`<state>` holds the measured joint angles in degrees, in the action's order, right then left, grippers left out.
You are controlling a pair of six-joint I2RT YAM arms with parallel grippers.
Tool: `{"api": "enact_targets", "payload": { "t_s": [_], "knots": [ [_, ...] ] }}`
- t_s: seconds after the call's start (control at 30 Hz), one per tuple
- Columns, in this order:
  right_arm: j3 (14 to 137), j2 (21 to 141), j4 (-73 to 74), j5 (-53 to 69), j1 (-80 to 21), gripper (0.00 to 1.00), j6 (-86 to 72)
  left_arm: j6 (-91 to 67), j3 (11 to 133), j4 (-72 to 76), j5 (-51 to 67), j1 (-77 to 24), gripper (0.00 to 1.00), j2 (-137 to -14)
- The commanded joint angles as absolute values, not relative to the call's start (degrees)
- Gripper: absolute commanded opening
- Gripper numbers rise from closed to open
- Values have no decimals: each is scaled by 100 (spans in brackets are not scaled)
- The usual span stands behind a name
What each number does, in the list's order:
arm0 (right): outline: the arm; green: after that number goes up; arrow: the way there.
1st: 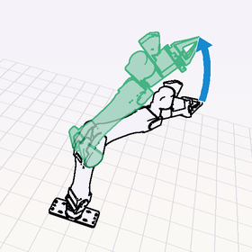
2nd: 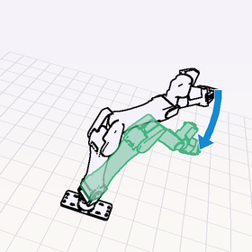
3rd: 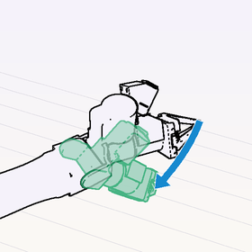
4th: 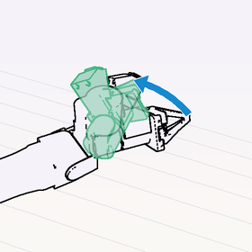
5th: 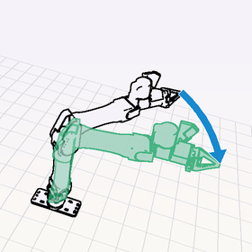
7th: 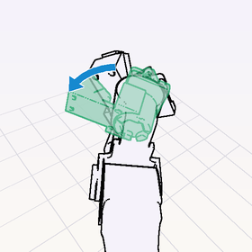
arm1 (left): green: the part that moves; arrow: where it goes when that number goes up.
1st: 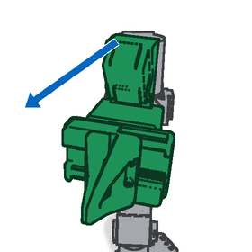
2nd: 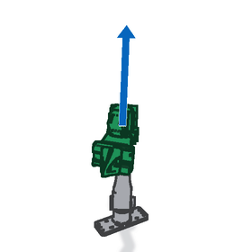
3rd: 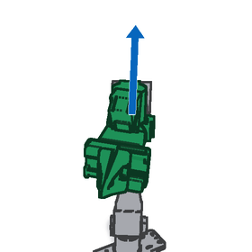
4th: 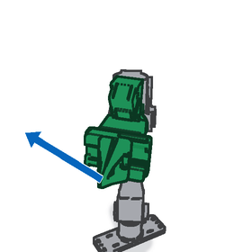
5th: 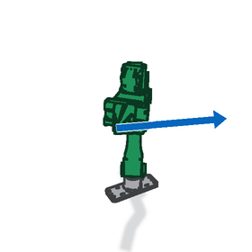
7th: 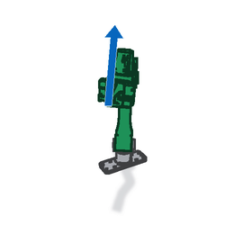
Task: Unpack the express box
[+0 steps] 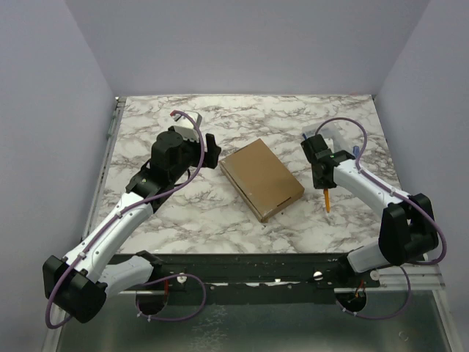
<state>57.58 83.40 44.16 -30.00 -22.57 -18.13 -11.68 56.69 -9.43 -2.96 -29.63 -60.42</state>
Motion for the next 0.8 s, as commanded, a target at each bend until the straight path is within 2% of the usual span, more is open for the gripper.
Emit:
{"api": "enact_targets", "payload": {
  "t_s": [0.0,0.3,0.47,0.77],
  "knots": [
    [5782,8501,4592,-1702,-1857,1,-1735,-859,5354,-951,-472,-2962,84,-5928],
    [5837,9169,4162,-1467,-1626,1,-1554,-853,5335,-935,-309,-2962,84,-5998],
    [5850,9405,3857,-1588,-1601,17,-1470,-903,5318,-920,-181,-2962,84,-6112],
    [5953,9794,3709,-1669,-1591,31,-1419,-980,5317,-900,-5,-2964,84,-6330]
  ]
}}
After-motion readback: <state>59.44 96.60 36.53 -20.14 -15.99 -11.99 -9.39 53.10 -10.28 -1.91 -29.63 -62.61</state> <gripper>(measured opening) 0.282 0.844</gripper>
